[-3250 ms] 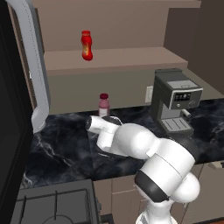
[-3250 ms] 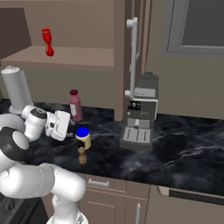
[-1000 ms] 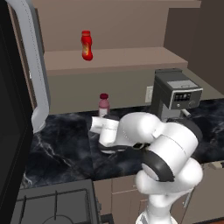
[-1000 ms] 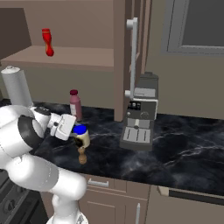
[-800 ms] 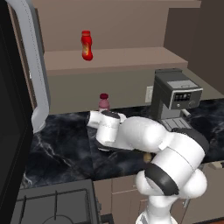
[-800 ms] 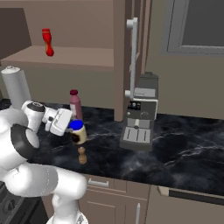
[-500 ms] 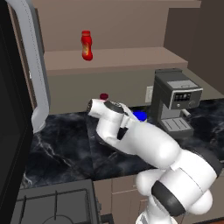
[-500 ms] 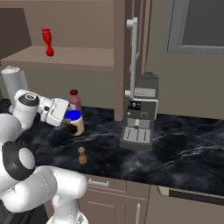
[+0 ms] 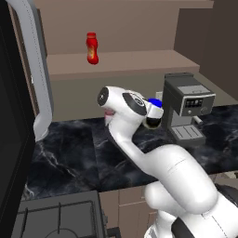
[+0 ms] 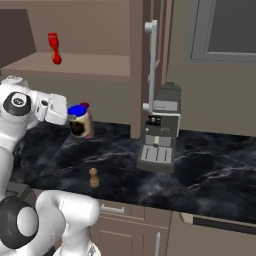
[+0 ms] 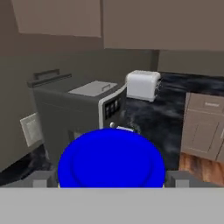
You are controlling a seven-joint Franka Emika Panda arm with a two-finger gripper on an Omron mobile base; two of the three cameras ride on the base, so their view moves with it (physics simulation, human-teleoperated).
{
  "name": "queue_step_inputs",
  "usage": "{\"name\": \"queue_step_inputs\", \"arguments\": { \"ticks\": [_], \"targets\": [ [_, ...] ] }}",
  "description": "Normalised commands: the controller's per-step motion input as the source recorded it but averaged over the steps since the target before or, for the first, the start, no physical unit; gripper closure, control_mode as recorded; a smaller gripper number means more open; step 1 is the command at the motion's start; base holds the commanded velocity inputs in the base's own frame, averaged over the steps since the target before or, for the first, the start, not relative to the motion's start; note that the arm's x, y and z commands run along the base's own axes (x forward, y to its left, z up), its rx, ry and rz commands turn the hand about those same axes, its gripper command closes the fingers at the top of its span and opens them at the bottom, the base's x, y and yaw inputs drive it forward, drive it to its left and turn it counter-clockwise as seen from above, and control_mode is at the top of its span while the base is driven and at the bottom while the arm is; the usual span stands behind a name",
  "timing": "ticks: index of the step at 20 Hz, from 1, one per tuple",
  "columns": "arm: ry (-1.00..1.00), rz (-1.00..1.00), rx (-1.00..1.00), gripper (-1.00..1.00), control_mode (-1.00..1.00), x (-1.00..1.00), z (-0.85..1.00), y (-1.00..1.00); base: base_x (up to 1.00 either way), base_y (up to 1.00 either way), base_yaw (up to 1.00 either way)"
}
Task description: There are various items on the counter. Only move the condiments/shakers into the cabinet.
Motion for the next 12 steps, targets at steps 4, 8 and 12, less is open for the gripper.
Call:
{"name": "queue_step_inputs", "arguments": {
  "ticks": [4, 8, 12],
  "targets": [
    [0.03, 0.28, 0.00, 1.00, -1.00, -0.26, 1.00, 0.00, 0.00, 0.00, 0.00],
    [0.07, 0.28, 0.00, 1.00, -1.00, -0.09, 1.00, 0.03, 0.00, 0.00, 0.00],
    [0.07, 0.28, 0.00, 1.00, -1.00, -0.06, 0.99, 0.05, 0.00, 0.00, 0.00]
  ]
}}
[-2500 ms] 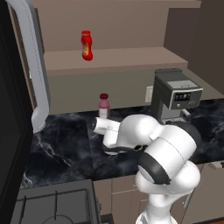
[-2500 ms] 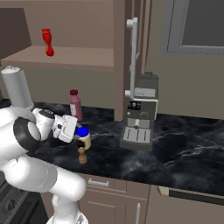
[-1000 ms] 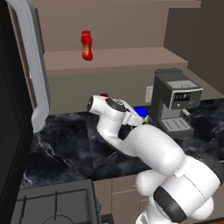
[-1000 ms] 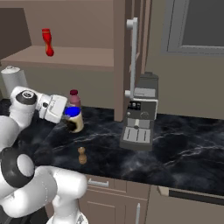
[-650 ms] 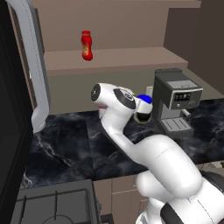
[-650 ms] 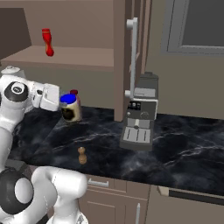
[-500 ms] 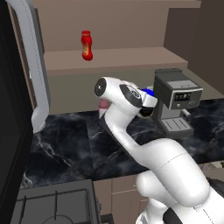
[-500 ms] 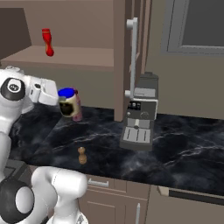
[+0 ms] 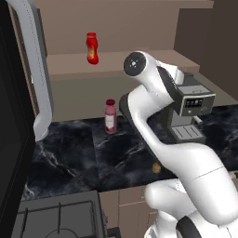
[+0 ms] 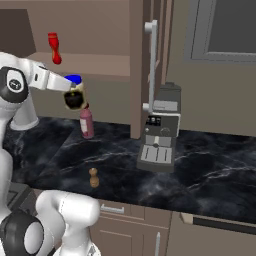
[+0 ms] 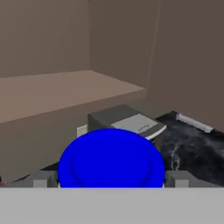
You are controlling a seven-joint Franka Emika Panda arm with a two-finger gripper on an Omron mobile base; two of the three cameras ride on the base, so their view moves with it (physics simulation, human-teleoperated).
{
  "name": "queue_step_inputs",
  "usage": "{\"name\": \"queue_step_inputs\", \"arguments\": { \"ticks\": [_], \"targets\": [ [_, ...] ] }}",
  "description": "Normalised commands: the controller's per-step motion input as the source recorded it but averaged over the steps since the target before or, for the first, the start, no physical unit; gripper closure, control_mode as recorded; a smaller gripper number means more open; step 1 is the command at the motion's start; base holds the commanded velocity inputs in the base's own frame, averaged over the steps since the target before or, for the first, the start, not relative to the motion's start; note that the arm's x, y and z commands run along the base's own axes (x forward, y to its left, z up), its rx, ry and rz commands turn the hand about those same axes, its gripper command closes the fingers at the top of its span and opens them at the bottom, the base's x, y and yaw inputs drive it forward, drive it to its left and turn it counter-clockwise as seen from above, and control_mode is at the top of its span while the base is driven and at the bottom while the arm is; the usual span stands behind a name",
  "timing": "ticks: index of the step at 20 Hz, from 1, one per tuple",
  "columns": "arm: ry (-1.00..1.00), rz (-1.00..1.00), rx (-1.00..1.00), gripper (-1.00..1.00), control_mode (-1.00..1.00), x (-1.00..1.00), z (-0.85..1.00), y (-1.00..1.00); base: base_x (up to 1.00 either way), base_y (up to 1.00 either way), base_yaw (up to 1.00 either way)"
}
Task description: There are various items on the counter. Only move the condiments/shakers into the cabinet.
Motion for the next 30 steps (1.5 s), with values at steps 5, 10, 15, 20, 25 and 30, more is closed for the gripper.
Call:
{"name": "queue_step_inputs", "arguments": {
  "ticks": [5, 10, 15, 20, 25, 30],
  "targets": [
    [0.05, 0.25, 0.00, 1.00, -1.00, 0.00, 0.72, 0.28, 0.00, 0.00, 0.00],
    [0.00, 0.23, 0.02, 1.00, -1.00, 0.05, 0.34, 0.37, 0.00, 0.00, 0.00],
    [-0.05, 0.22, 0.03, 1.00, -1.00, 0.38, 0.06, 0.26, 0.00, 0.00, 0.00],
    [-0.07, 0.20, 0.03, 1.00, -1.00, 0.59, 0.00, 0.27, 0.00, 0.00, 0.00],
    [-0.07, 0.18, 0.03, 1.00, -1.00, 0.71, 0.00, 0.22, 0.00, 0.00, 0.00],
    [-0.03, 0.04, 0.00, 1.00, -1.00, 0.67, 0.07, 0.02, 0.00, 0.00, 0.00]
  ]
}}
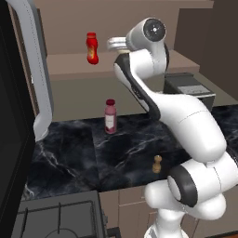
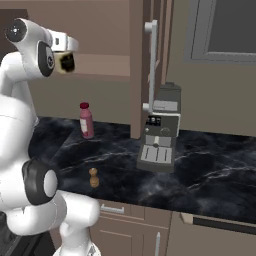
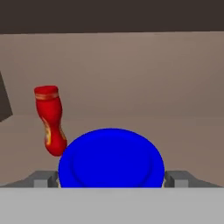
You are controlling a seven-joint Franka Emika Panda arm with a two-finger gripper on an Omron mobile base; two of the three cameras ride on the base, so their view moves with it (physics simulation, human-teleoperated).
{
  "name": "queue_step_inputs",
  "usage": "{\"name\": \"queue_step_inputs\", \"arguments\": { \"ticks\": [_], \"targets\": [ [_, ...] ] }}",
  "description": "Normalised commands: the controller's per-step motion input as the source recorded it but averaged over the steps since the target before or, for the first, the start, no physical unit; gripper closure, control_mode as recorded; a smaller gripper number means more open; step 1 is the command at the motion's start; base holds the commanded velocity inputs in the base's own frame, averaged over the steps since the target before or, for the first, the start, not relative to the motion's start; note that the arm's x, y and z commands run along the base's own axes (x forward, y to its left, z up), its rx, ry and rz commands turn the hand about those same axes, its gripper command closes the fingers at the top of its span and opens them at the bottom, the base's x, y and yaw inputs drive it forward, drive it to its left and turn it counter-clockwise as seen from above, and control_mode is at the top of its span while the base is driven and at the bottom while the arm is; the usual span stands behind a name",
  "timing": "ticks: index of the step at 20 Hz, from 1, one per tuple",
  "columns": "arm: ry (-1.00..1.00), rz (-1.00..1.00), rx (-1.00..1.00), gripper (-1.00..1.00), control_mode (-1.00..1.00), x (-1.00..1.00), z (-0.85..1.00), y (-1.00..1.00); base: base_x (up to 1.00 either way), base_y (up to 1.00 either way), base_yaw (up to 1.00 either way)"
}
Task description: There are various items on the counter. Only move the condiments/shakers into the cabinet.
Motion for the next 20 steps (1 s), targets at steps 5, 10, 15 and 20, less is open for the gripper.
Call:
{"name": "queue_step_inputs", "arguments": {
  "ticks": [5, 10, 15, 20],
  "targets": [
    [0.00, 0.01, 0.00, 1.00, -1.00, 0.73, 0.01, 0.08, 0.00, 0.00, 0.00],
    [0.00, 0.02, 0.00, 1.00, -1.00, 0.65, 0.00, 0.09, 0.00, 0.00, 0.00],
    [0.00, 0.01, 0.00, 1.00, -1.00, 0.65, 0.00, 0.02, 0.00, 0.00, 0.00],
    [0.02, 0.03, 0.00, 1.00, -1.00, 0.61, -0.03, 0.01, 0.00, 0.00, 0.00]
  ]
}}
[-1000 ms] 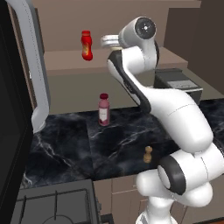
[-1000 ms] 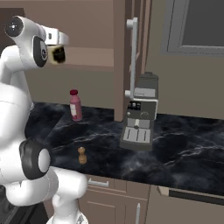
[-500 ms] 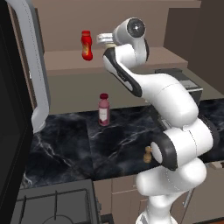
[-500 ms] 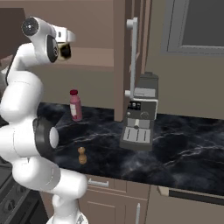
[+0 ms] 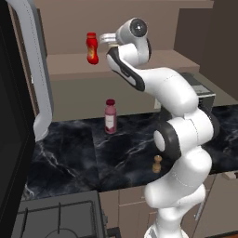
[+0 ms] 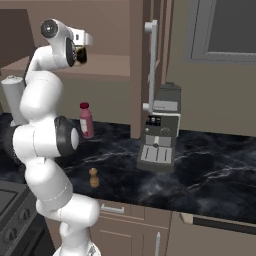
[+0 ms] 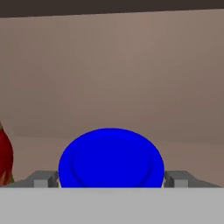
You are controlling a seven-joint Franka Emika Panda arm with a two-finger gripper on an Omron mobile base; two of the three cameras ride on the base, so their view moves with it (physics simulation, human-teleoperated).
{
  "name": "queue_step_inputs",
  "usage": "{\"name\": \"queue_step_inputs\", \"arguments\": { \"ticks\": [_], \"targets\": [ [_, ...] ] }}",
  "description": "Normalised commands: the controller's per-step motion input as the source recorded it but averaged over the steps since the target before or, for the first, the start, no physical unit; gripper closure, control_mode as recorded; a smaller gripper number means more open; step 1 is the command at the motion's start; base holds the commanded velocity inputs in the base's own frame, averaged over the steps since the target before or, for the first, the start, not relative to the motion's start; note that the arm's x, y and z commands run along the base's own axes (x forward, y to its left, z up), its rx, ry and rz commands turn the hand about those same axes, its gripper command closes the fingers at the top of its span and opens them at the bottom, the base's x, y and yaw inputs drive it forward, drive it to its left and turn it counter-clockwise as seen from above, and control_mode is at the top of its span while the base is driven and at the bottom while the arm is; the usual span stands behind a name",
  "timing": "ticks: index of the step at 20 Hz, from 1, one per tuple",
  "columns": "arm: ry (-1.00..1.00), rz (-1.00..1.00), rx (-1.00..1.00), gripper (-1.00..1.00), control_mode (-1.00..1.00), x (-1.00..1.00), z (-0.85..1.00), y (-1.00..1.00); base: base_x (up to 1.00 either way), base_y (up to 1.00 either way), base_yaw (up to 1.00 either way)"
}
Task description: There are various items on the counter. Only move the condiments/shakers into the cabinet.
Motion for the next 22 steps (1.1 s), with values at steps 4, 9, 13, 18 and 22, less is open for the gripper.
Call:
{"name": "queue_step_inputs", "arguments": {
  "ticks": [4, 9, 13, 18, 22],
  "targets": [
    [0.02, 0.04, 0.00, 1.00, -1.00, 0.39, -0.16, 0.04, 0.00, 0.00, 0.00],
    [0.07, 0.03, -0.02, 1.00, -1.00, 0.36, -0.25, 0.04, 0.00, 0.00, 0.00],
    [0.04, 0.02, -0.03, -1.00, -1.00, 0.20, -0.25, 0.00, 0.00, 0.00, 0.00],
    [0.00, 0.01, -0.02, -1.00, -1.00, 0.02, -0.10, 0.02, 0.00, 0.00, 0.00],
    [-0.01, 0.01, 0.00, -1.00, -1.00, -0.07, 0.00, 0.00, 0.00, 0.00, 0.00]
  ]
}}
